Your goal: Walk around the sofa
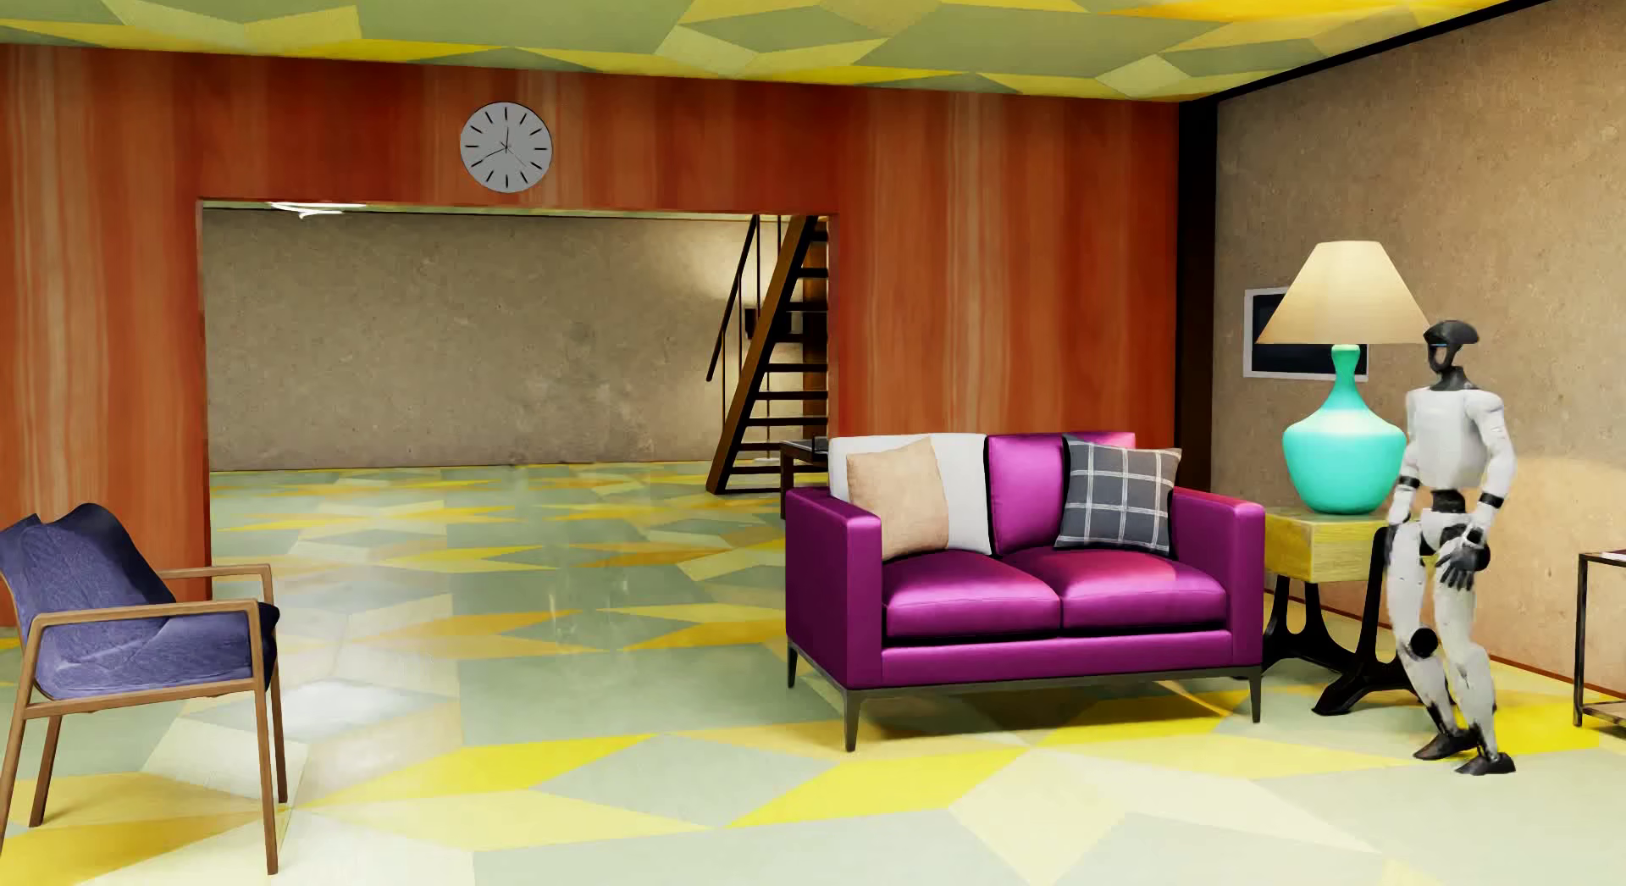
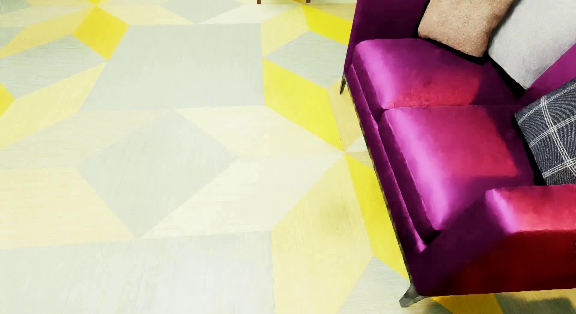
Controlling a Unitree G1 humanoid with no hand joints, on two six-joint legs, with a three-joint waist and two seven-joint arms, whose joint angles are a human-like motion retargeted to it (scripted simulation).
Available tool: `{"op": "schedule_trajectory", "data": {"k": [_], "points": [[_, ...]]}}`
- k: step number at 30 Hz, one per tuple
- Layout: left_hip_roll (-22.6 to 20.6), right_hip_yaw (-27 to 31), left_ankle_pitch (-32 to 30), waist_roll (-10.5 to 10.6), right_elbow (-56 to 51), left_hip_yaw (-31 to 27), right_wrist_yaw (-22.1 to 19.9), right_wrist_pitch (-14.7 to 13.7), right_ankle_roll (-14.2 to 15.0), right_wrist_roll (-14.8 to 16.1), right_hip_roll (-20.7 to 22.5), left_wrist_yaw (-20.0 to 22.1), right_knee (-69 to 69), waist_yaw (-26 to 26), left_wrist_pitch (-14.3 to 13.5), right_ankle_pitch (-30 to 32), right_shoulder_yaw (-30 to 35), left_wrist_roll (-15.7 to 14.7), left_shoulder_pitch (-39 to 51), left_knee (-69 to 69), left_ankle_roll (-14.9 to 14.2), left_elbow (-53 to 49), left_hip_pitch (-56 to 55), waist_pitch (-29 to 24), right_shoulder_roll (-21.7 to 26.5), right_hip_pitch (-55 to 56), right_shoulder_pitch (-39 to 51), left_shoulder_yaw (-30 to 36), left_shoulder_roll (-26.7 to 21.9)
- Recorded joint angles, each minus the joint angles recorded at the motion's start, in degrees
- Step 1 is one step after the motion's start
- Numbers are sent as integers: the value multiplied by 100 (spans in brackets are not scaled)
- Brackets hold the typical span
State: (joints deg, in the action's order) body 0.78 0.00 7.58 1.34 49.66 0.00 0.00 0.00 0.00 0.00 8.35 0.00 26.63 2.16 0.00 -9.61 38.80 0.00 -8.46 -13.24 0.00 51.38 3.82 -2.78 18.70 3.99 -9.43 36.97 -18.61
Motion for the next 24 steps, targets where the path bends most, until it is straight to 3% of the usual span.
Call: {"op": "schedule_trajectory", "data": {"k": [1,2,3,5,7,9,14,16,18,19,21,22,24], "points": [[23,0,137,5,9,0,0,0,0,0,60,0,80,-150,0,94,27,0,-37,-130,0,73,-152,21,-14,145,47,-383,-15],[32,0,432,84,-47,0,0,0,0,0,144,0,151,180,0,51,14,0,-217,372,0,51,69,102,8,93,-75,-547,14],[-10,0,1152,17,-98,0,0,0,0,0,100,0,209,-26,0,118,27,0,-193,-1524,0,31,-233,14,30,124,-1,-422,-29],[72,0,1244,74,-352,0,0,0,0,0,194,0,214,65,0,-242,-98,0,-316,-2606,0,-24,-892,-129,74,-84,0,-431,-39],[158,0,1019,145,-408,0,0,0,0,0,181,0,246,211,0,-483,198,0,-382,-3942,0,123,-1543,-434,218,-502,219,-484,83],[176,0,961,-1,-342,0,0,0,0,0,27,0,81,786,0,-811,98,0,-587,-3947,0,98,-2218,-316,146,-672,399,-455,43],[308,0,-202,-27,-671,0,0,0,0,0,-131,0,-376,1284,0,-1956,-177,0,-841,-2390,0,519,-3343,-419,196,-1918,766,-511,-3],[354,0,-146,-29,-614,0,0,0,0,0,-214,0,-370,1491,0,-2034,-184,0,-872,-2243,0,619,-3582,-467,218,-2266,871,-568,-4],[330,0,-176,-123,-418,0,0,0,0,0,-405,0,-233,1769,0,-1663,26,0,-896,-3013,0,620,-3788,-448,201,-2493,814,-479,-72],[224,0,-35,-275,-197,0,0,0,0,0,-595,0,32,1840,0,-1138,28,0,-829,-3382,0,732,-3825,-427,96,-2463,706,-331,-82],[68,0,458,-263,-161,0,0,0,0,0,-740,0,1346,1719,0,571,-7,0,-793,-3757,0,725,-3387,-343,39,-2122,232,-535,-52],[-104,0,660,-263,-111,0,0,0,0,0,-764,0,2383,1399,0,1293,239,0,-722,-3715,0,698,-3071,-406,85,-1671,160,-663,-20],[-218,0,1018,-161,-13,0,0,0,0,0,-741,0,4630,1009,0,1270,428,0,-561,-3455,0,359,-2314,-447,148,-337,-40,-694,17]]}}
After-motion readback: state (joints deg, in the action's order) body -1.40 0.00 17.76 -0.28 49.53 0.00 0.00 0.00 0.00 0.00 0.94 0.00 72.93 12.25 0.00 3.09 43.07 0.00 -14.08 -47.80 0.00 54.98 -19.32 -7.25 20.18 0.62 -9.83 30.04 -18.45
